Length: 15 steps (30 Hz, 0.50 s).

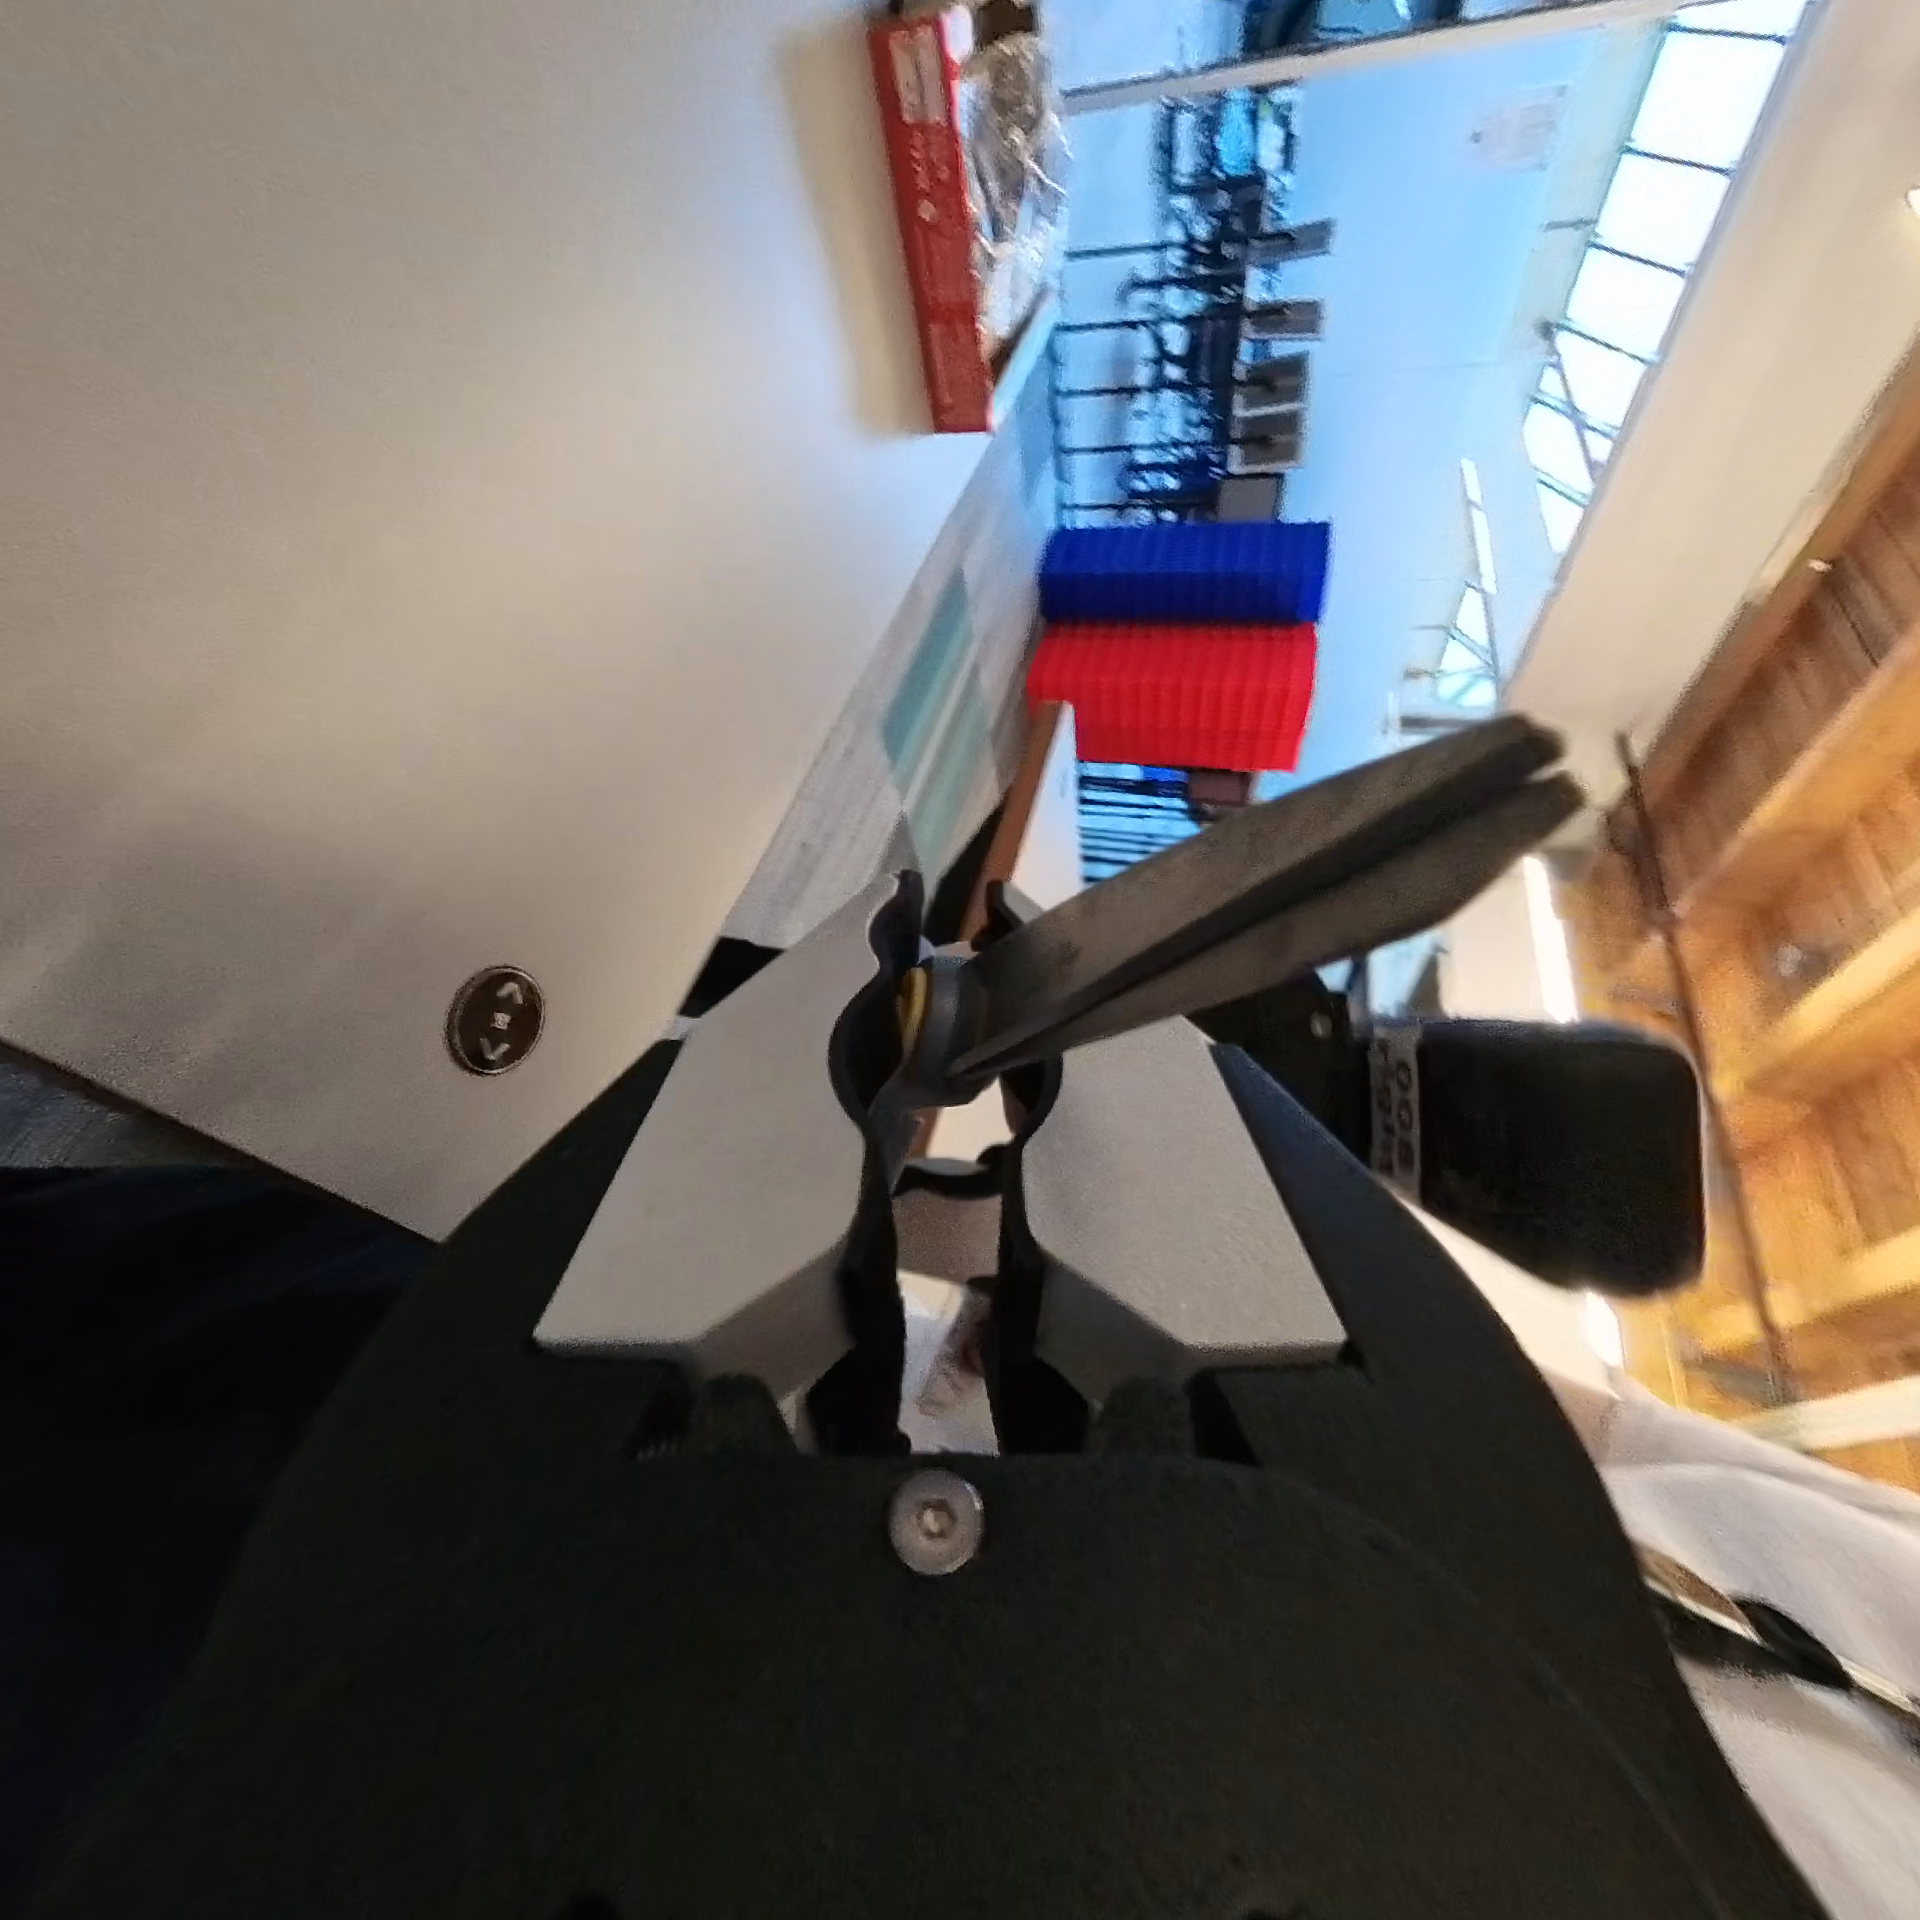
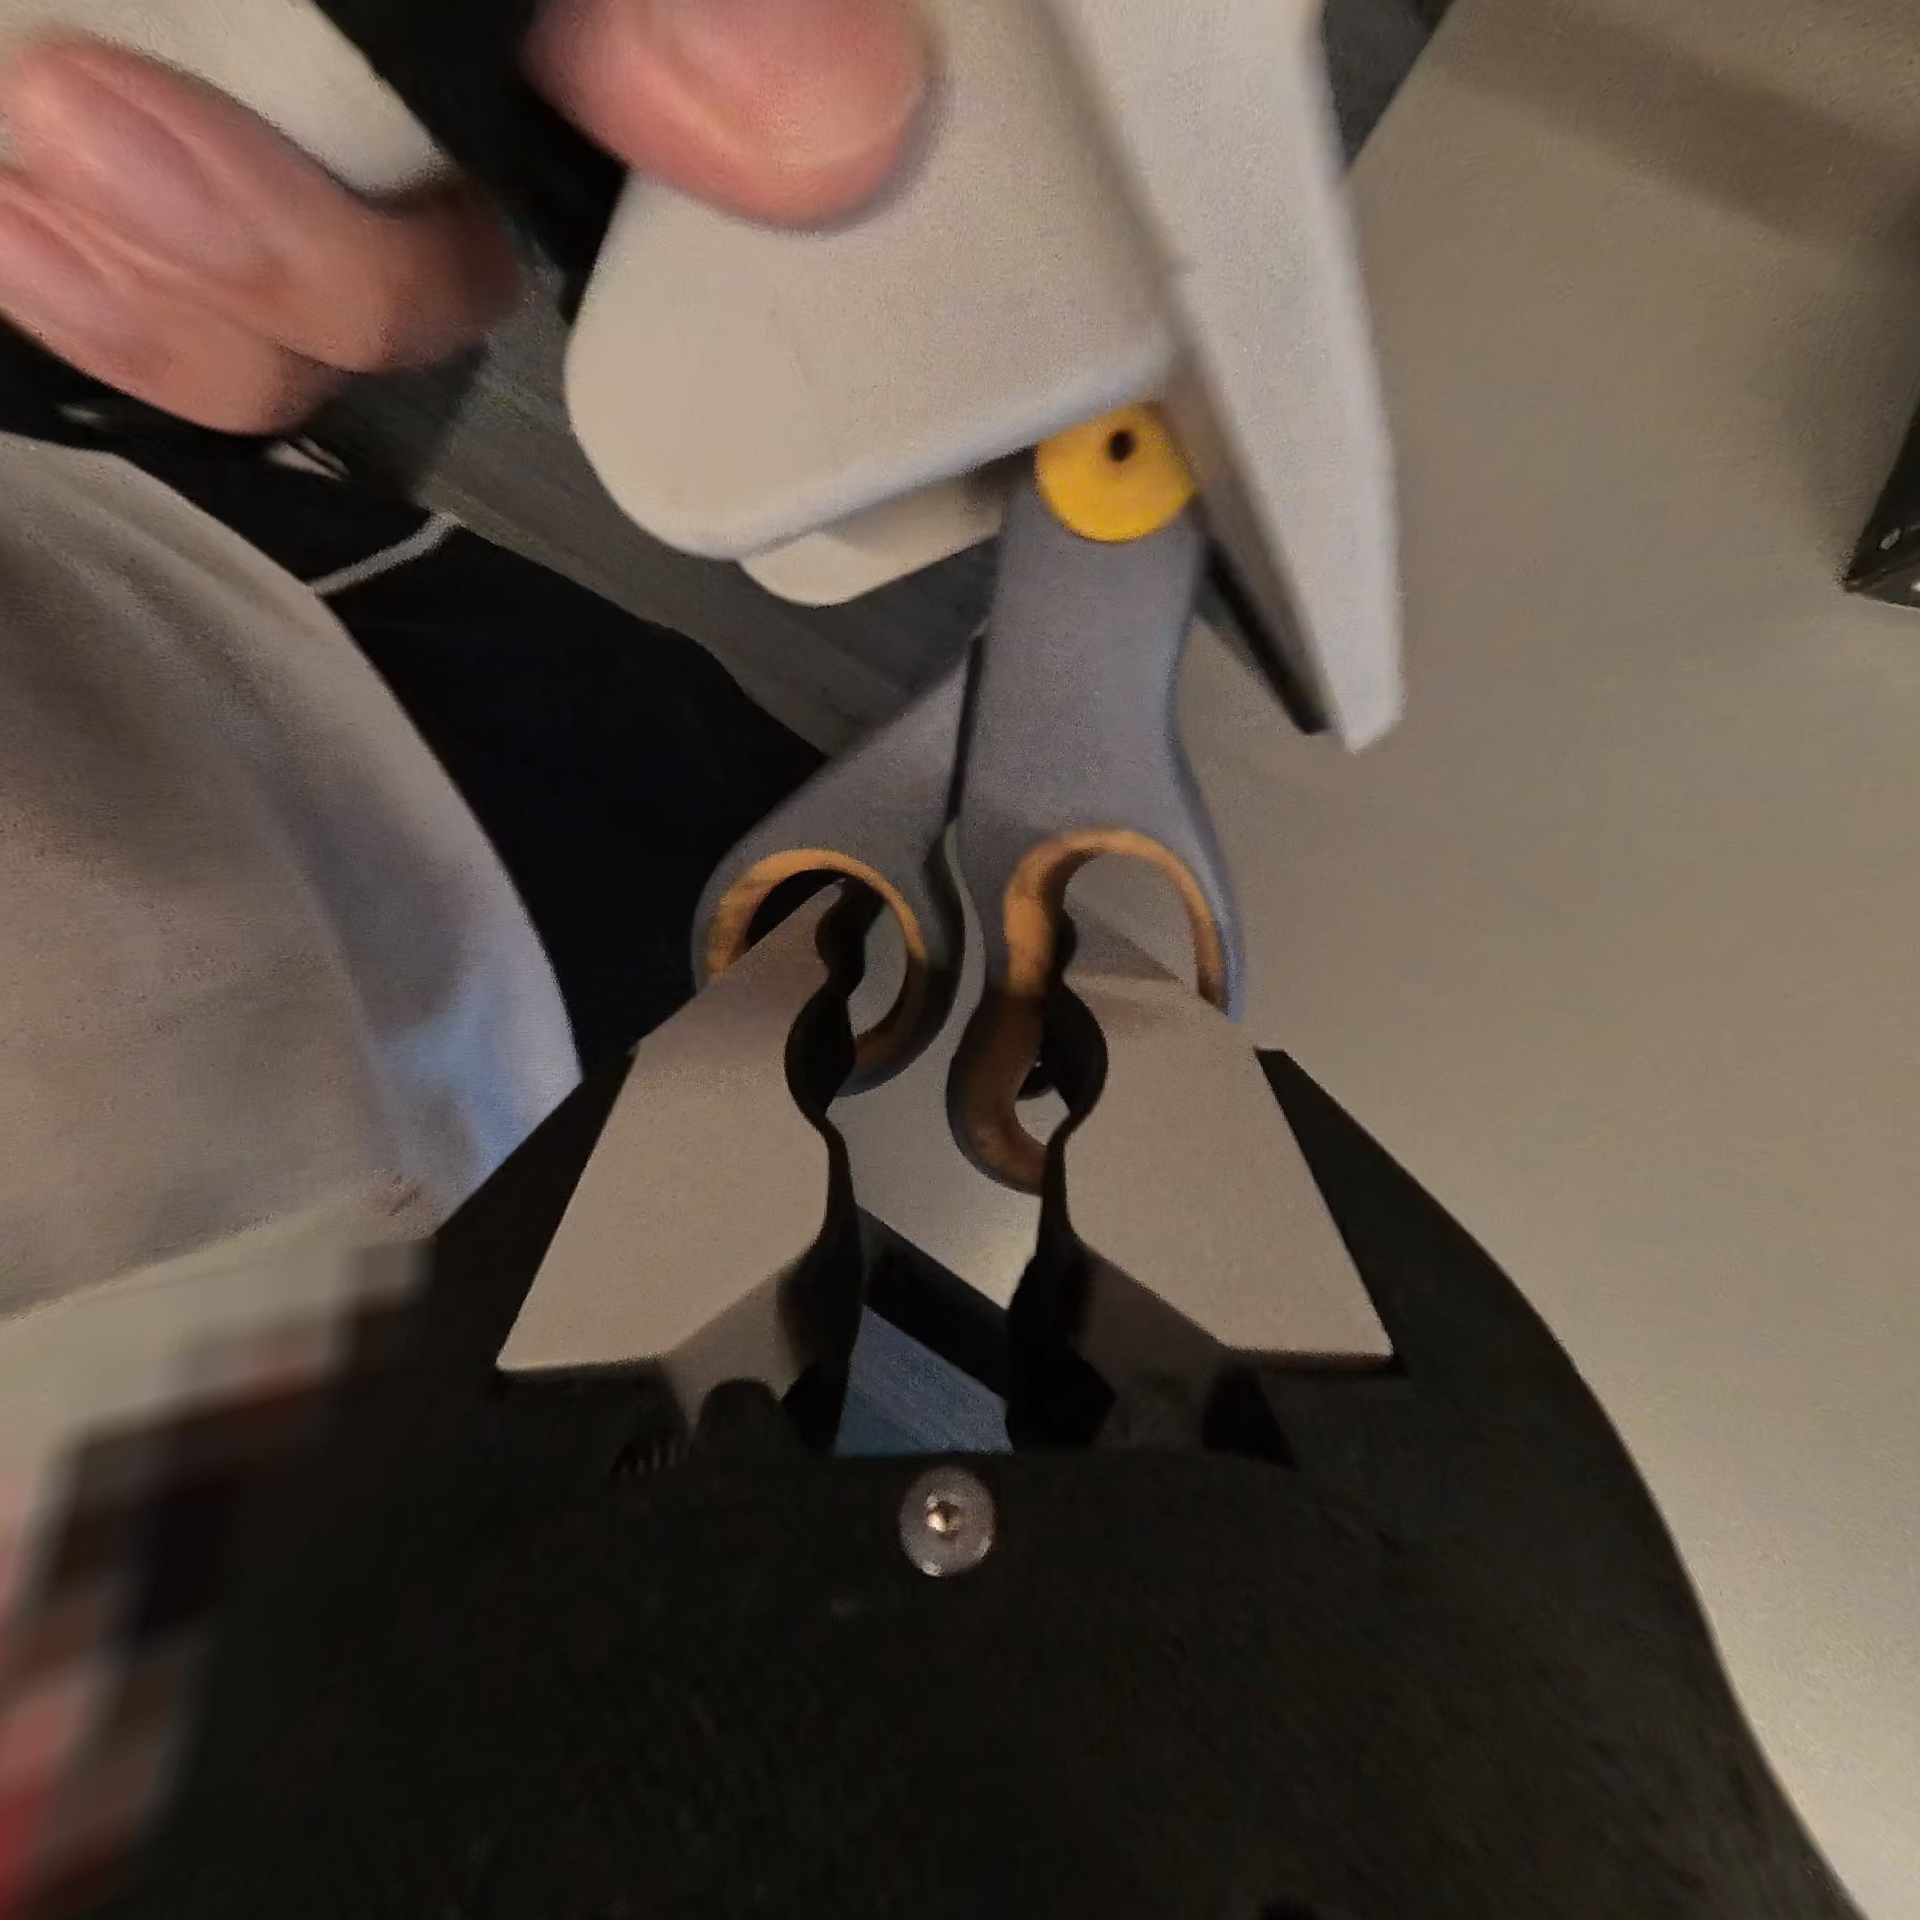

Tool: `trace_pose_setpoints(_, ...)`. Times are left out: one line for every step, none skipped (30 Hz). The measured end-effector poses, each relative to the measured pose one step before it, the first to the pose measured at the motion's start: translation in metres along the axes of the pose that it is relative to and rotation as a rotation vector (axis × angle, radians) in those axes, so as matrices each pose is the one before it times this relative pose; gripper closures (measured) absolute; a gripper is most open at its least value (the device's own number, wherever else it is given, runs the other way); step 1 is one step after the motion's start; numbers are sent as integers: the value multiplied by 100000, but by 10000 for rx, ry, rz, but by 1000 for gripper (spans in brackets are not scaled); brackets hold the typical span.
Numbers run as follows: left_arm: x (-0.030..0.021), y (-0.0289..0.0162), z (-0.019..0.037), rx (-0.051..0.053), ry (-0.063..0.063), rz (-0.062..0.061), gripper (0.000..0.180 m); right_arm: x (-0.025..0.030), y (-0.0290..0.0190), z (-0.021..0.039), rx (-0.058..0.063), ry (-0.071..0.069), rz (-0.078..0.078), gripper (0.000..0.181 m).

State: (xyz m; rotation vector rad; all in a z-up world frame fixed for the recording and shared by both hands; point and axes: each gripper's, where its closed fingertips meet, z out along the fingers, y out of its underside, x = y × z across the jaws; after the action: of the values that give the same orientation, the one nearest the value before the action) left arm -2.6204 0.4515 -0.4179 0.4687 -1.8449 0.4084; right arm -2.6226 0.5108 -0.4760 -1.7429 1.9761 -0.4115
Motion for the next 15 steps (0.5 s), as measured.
trace_pose_setpoints(-195, -239, 93, 101, -328, 172, 169, 321, 130, 562, -246, 402, -119, 147)
trace_pose_setpoints(-212, -26, 89, -93, -318, 297, 169, 173, 51, 421, -101, 262, -54, 146)
trace_pose_setpoints(-203, 37, 27, -103, -297, 222, 169, 17, 36, 351, -16, 56, 58, 147)
trace_pose_setpoints(-146, 82, 15, -82, -221, 140, 169, -121, -84, 269, 111, -109, 221, 148)
trace_pose_setpoints(-107, 40, -33, -34, -153, 79, 169, -165, -172, 167, 185, -162, 286, 149)
trace_pose_setpoints(-120, 17, -55, -3, -125, 0, 169, -134, -153, 142, 173, -116, 208, 151)
trace_pose_setpoints(-126, 17, -25, -4, -108, -33, 169, -82, -96, 166, 143, -31, 49, 151)
trace_pose_setpoints(-105, 6, 6, 18, -90, -29, 168, -38, 3, 180, 42, 36, -49, 151)
trace_pose_setpoints(-77, 37, 45, 7, -89, -45, 168, -16, 76, 177, -63, 28, 1, 151)
trace_pose_setpoints(-95, 105, 85, -60, -118, 3, 167, -63, 173, 185, -154, -77, 73, 151)
trace_pose_setpoints(-67, 175, 129, -99, -128, 87, 167, -79, 192, 125, -164, -177, 204, 156)
trace_pose_setpoints(34, 136, 137, -82, -87, 139, 167, -173, 51, 30, -32, -335, 207, 159)
trace_pose_setpoints(126, 138, 152, -116, -49, 160, 166, -284, 62, -66, 15, -477, 190, 160)
trace_pose_setpoints(237, 18, 166, -91, 17, 149, 166, -272, -7, -138, 120, -464, 143, 161)
trace_pose_setpoints(384, -70, 183, -46, 124, 117, 167, -347, -83, -277, 230, -455, 85, 161)
